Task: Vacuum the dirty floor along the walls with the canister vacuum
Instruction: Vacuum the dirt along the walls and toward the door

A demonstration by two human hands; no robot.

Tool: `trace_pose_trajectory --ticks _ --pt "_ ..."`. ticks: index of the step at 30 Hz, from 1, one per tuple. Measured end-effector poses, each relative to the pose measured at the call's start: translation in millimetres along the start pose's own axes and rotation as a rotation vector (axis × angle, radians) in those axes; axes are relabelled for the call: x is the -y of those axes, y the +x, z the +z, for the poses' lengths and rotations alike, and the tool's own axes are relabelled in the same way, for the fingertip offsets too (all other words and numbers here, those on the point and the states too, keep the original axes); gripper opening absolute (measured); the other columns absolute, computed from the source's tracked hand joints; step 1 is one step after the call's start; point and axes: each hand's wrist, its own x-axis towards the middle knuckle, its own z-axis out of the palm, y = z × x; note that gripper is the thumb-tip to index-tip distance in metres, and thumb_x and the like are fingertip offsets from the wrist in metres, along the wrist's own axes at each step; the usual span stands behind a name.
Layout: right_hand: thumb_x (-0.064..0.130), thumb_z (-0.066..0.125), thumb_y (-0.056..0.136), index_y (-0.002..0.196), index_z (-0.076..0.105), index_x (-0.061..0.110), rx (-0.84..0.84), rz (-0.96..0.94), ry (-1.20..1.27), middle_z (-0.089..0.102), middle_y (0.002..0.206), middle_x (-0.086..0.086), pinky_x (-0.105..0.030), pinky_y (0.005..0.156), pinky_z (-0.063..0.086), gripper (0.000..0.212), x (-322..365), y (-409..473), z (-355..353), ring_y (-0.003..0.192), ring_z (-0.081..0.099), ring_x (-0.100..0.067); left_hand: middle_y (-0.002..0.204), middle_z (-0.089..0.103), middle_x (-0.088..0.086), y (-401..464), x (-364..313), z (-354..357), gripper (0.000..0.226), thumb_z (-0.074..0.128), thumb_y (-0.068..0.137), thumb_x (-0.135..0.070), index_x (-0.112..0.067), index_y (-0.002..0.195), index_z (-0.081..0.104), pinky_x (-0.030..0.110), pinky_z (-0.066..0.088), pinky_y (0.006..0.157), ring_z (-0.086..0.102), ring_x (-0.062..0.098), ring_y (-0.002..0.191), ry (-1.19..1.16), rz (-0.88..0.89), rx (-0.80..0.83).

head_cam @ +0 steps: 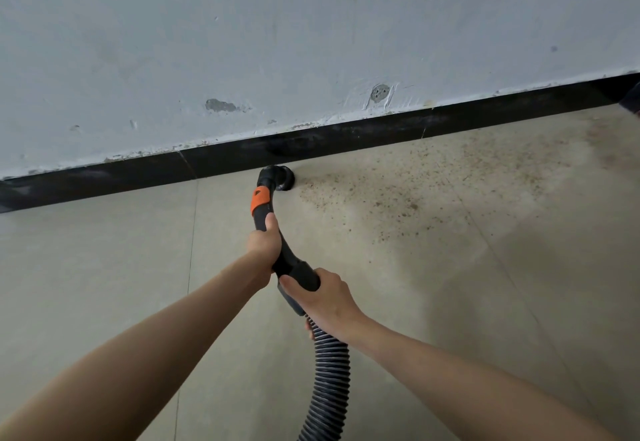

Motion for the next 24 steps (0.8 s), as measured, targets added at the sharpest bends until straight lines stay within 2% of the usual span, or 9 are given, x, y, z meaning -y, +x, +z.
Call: trace_pose_trajectory --ticks 5,11,16,24 --pt "0.047 0.065 0.086 0.075 0.051 0.015 -0.021 0.007 0.018 0.054 0.059 0.002 -0.022 0.046 0.047 0.037 4.1 -6.7 -8.6 0.042 0.051 -0.01 0.082 0.052 0.011 -8.7 -4.8 6.6 0.045 0.03 0.1 -0.045 -0.003 0.107 0.046 0.037 0.047 0.076 0.055 0.028 0.087 -0.042 -0.013 0.042" --pt "0.046 0.065 0.087 0.071 0.051 0.018 -0.096 0.009 -0.007 0.053 0.058 0.005 -0.014 0.041 0.039 0.036 6.8 -10.6 -25.8 0.042 0.048 -0.006 0.089 0.055 0.013 -10.6 -15.1 23.7 0.047 0.032 0.1 -0.045 -0.001 0.109 0.045 0.041 0.05 0.084 0.056 0.03 0.088 -0.062 -0.006 0.116" --pt "0.044 0.065 0.087 0.07 0.05 0.016 -0.144 0.039 0.017 0.051 0.058 0.004 -0.012 0.038 0.036 0.037 3.5 -10.1 -46.4 0.033 0.044 -0.001 0.082 0.052 0.011 -15.8 -27.6 49.6 0.042 0.031 0.1 -0.045 -0.004 0.1 0.043 0.041 0.05 0.087 0.055 0.029 0.086 -0.024 0.004 0.158" --pt "0.047 0.064 0.088 0.084 0.052 0.015 -0.227 0.074 0.016 0.054 0.067 0.003 -0.012 0.039 0.039 0.034 -12.5 -6.2 -70.7 0.046 0.05 -0.006 0.083 0.051 0.009 -21.9 -34.9 88.0 0.044 0.03 0.1 -0.046 -0.005 0.103 0.044 0.039 0.05 0.084 0.056 0.027 0.088 0.044 0.051 0.217"
